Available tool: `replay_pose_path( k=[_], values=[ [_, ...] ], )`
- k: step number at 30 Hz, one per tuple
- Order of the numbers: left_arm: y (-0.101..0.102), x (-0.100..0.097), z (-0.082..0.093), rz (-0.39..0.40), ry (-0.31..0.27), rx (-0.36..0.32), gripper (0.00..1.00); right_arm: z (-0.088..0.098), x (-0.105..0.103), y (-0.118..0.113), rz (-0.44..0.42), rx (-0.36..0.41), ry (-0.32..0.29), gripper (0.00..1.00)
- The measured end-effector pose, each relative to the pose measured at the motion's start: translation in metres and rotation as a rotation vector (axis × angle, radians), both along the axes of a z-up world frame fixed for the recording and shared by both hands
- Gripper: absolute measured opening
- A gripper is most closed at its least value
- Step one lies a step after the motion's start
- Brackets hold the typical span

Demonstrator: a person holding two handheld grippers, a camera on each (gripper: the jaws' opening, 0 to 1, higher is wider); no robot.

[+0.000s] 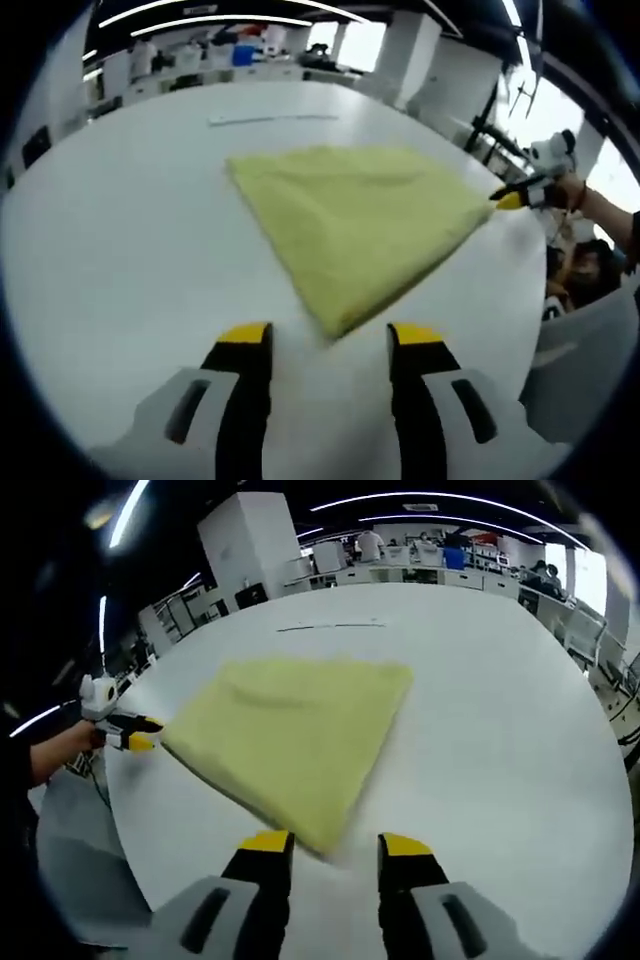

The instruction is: Fold the garment on the visible template until the final outline fits inside the template.

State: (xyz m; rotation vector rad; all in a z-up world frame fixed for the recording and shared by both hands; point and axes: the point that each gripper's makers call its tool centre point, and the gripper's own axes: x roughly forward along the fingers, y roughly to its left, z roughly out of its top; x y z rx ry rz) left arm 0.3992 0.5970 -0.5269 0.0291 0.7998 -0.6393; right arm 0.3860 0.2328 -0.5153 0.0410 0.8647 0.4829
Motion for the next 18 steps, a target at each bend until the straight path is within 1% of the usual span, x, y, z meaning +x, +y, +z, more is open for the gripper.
replay_pose_path(
  k=[1,2,4,6,7,9,11,16,18],
  values=[
    [0.0,0.001,0.002,0.003,-0.009,-0.002,0.56,0.001,0.001,0.0,-0.006,0.002,-0.006,0.46],
    [0.0,0.002,0.005,0.005,-0.031,-0.004,0.6,0.003,0.002,0.001,-0.013,0.005,-0.014,0.51],
    [0.0,0.003,0.011,0.008,-0.057,-0.013,0.67,0.008,0.004,0.002,-0.02,0.014,-0.029,0.56],
    [-0.001,0.004,0.016,0.01,-0.075,-0.028,0.7,0.011,0.005,0.004,-0.021,0.017,-0.033,0.61],
    [0.0,0.004,0.019,0.017,-0.081,-0.034,0.74,0.013,0.005,0.005,-0.023,0.017,-0.032,0.64],
    [-0.001,0.004,0.026,0.028,-0.094,-0.049,0.79,0.021,0.006,0.008,-0.025,0.016,-0.054,0.7],
    [-0.001,0.004,0.032,0.03,-0.094,-0.059,0.83,0.03,0.005,0.012,-0.023,0.02,-0.07,0.75],
    [-0.007,0.001,0.055,0.028,-0.125,-0.12,0.92,0.056,0.001,0.027,0.002,0.05,-0.121,0.81],
    [-0.008,-0.002,0.062,0.023,-0.131,-0.122,0.93,0.065,-0.003,0.033,0.014,0.059,-0.133,0.83]
  ],
)
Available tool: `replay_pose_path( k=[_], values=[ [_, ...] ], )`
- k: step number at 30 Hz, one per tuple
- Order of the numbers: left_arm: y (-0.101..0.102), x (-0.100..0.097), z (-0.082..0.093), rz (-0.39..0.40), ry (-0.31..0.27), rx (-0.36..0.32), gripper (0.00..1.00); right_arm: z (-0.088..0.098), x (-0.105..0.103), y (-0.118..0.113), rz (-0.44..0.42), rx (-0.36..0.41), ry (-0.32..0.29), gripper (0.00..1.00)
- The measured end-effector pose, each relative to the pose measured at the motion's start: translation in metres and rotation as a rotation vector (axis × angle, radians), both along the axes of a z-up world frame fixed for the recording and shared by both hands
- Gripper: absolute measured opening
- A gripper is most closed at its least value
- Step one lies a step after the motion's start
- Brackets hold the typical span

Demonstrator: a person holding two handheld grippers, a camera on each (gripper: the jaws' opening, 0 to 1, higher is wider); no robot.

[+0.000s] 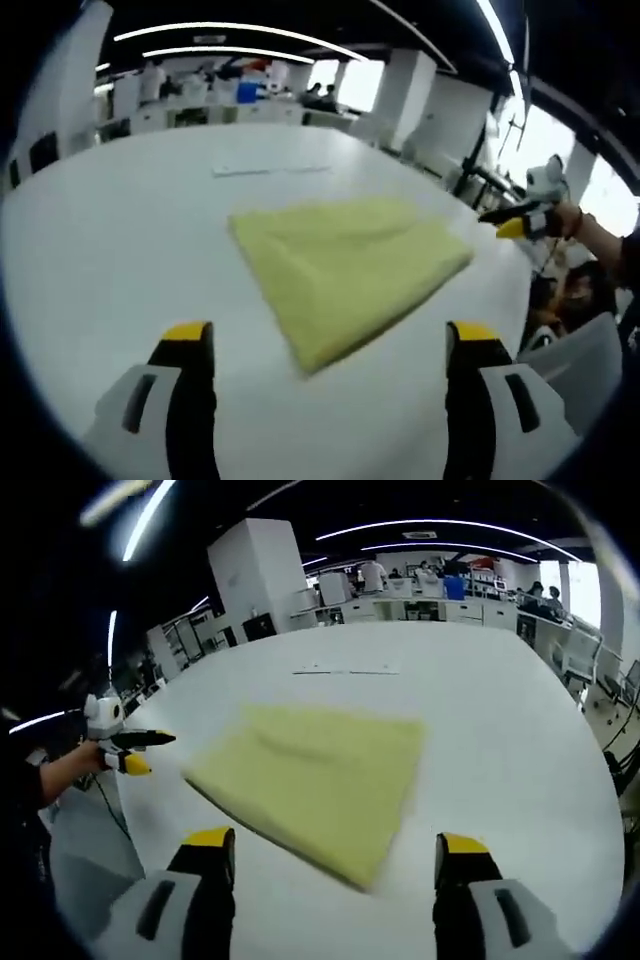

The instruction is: Fold the garment on the visible template until the final outline fits inside the template.

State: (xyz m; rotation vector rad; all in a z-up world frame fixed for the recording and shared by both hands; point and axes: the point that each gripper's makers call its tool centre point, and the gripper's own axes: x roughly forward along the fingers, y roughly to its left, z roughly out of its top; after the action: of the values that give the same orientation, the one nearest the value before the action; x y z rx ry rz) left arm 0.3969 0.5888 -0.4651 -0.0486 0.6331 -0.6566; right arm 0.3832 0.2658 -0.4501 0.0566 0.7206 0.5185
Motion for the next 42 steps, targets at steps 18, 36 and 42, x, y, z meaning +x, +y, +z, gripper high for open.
replay_pose_path(
  k=[18,36,42],
  values=[
    [-0.004,-0.027,0.041,-0.001,-0.067,-0.025,0.99,0.052,-0.036,0.028,0.046,0.009,-0.103,0.98],
    [0.007,-0.055,0.051,0.089,-0.097,-0.023,0.99,0.057,-0.067,0.026,-0.019,-0.041,-0.156,0.99],
    [0.013,-0.062,0.048,0.115,-0.096,0.001,0.99,0.054,-0.071,0.026,-0.037,-0.032,-0.159,0.99]
  ],
)
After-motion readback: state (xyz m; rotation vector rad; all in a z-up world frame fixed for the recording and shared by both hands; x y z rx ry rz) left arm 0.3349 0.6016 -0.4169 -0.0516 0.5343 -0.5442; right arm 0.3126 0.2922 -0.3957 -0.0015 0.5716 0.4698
